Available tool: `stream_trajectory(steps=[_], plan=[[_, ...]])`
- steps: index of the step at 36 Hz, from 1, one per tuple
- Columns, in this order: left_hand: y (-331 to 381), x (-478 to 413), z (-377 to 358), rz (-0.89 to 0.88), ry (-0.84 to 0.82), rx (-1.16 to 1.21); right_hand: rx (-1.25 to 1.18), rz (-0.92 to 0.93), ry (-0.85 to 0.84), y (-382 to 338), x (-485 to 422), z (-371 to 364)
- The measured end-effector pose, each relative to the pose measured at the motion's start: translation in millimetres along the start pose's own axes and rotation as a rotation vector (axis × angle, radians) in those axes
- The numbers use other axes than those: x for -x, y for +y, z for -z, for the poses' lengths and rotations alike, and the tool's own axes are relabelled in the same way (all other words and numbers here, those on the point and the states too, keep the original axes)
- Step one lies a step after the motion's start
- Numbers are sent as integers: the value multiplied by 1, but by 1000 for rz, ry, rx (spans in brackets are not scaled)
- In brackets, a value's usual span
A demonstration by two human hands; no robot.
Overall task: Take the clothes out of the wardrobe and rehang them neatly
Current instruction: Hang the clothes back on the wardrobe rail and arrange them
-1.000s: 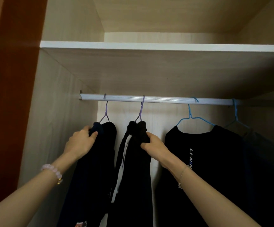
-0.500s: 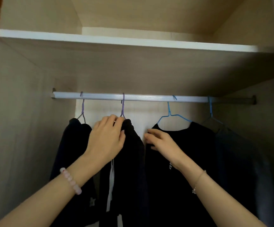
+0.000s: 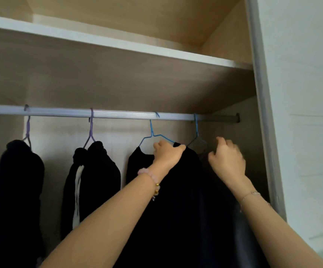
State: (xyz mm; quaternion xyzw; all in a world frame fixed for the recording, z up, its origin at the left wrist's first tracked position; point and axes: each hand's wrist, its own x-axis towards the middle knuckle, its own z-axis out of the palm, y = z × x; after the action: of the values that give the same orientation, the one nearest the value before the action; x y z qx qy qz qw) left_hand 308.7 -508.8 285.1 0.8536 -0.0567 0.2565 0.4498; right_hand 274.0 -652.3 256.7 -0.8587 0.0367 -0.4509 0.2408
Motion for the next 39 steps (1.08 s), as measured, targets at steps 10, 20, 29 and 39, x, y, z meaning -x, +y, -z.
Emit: stream_trajectory(steps=[10,20,29,39], plan=[[5,-32,-35,192,47,260,15,-66,-117,32,-7,-26],[-19,-35,-21,123,218,362,-43,-48,-112,34,-7,-41],[-31,-29,-3,131,275,411,-43,-36,-110,35,-3,-39],[-41,-26,23,92,123,341,-78,-49,-116,33,1,-36]])
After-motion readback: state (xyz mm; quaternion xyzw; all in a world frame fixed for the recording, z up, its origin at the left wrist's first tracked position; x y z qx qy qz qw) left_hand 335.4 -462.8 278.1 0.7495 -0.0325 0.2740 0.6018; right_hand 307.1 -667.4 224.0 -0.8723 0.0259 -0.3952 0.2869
